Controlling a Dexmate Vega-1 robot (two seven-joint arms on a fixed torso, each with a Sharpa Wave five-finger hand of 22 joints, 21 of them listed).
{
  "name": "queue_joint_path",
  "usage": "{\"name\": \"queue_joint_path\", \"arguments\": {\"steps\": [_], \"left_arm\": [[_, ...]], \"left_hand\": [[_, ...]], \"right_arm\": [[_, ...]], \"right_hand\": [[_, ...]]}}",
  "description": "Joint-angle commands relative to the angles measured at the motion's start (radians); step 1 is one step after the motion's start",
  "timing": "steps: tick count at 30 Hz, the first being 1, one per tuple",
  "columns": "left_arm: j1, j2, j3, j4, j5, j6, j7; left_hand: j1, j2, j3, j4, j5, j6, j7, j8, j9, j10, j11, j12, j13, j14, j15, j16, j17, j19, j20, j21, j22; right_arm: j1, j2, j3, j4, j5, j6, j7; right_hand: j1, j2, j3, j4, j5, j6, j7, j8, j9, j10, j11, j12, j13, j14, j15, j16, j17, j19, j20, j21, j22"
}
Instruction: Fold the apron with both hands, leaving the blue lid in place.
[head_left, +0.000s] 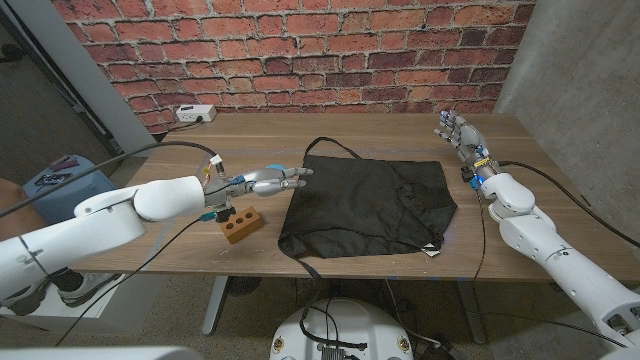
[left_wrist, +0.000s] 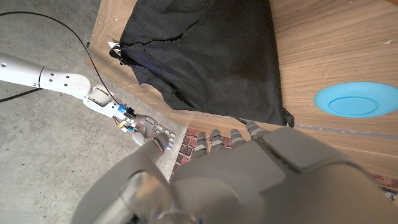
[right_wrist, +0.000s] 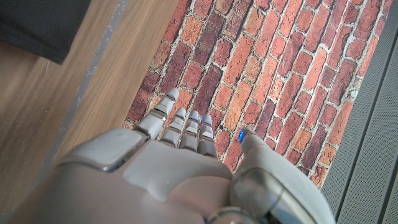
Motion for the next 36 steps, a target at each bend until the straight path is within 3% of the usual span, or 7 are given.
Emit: {"name": "queue_joint_path", "arguments": {"steps": [1,16,21,28,36], "left_arm": [[0.095,0.055,-0.042,-0.055,0.043,0.017,0.065],[0.200,0.117,-0.095,-0.075,0.068,0.029,0.101],[0.192,0.108,-0.082,-0.067,0.088,0.030,0.092],[0.135,0.076,-0.030,-0.058,0.135,0.043,0.054],[0.123,0.073,-0.008,-0.079,0.198,0.068,0.066]], "left_hand": [[-0.025,-0.011,0.010,-0.002,0.007,0.007,0.000,0.006,0.003,-0.002,0.000,0.002,0.001,-0.016,-0.004,0.010,0.002,-0.006,-0.001,0.008,0.002],[-0.046,-0.011,0.022,0.000,0.015,0.008,-0.001,0.004,0.003,-0.002,0.003,0.002,0.001,-0.016,-0.002,0.011,0.002,-0.011,0.002,0.010,0.002],[-0.054,-0.012,0.025,0.000,0.018,0.006,-0.001,0.003,0.003,-0.003,0.002,0.002,0.001,-0.017,-0.002,0.011,0.002,-0.012,0.000,0.010,0.003],[-0.064,-0.012,0.030,0.001,0.020,0.004,-0.001,0.001,0.003,-0.004,-0.001,0.002,0.001,-0.018,-0.002,0.011,0.002,-0.014,0.000,0.011,0.003],[-0.083,-0.011,0.038,0.002,0.025,-0.018,-0.003,-0.006,0.003,-0.013,0.004,-0.001,0.001,-0.025,0.002,0.010,0.003,-0.018,0.000,0.011,0.003]], "right_arm": [[-0.021,-0.042,0.035,-0.037,0.032,-0.009,0.024],[-0.023,-0.048,0.028,-0.032,0.030,-0.031,0.034],[-0.014,-0.044,0.020,-0.014,0.024,-0.032,0.038],[-0.007,-0.038,0.018,0.010,0.026,-0.026,0.046],[-0.007,-0.036,0.024,0.034,0.032,-0.008,0.056]], "right_hand": [[0.010,0.003,-0.001,-0.005,0.000,-0.004,0.003,0.001,0.003,-0.004,0.006,-0.001,0.003,-0.005,-0.017,0.010,0.000,0.002,-0.046,0.005,0.004],[0.010,0.004,-0.001,-0.006,-0.001,-0.001,0.003,0.003,0.003,0.000,0.010,0.001,0.003,-0.004,-0.017,0.012,0.000,0.002,-0.046,0.005,0.004],[0.010,0.004,-0.001,-0.007,-0.001,-0.001,0.003,0.003,0.004,0.000,0.009,0.002,0.003,-0.003,-0.016,0.013,0.000,0.002,-0.045,0.005,0.004],[0.009,0.004,-0.001,-0.007,-0.001,0.001,0.002,0.004,0.004,0.001,0.007,0.002,0.003,-0.003,-0.016,0.014,0.000,0.002,-0.046,0.005,0.004],[0.009,0.005,-0.001,-0.008,-0.001,0.000,0.003,0.004,0.004,0.001,0.009,0.002,0.003,-0.003,-0.017,0.014,0.000,0.002,-0.046,0.005,0.004]]}}
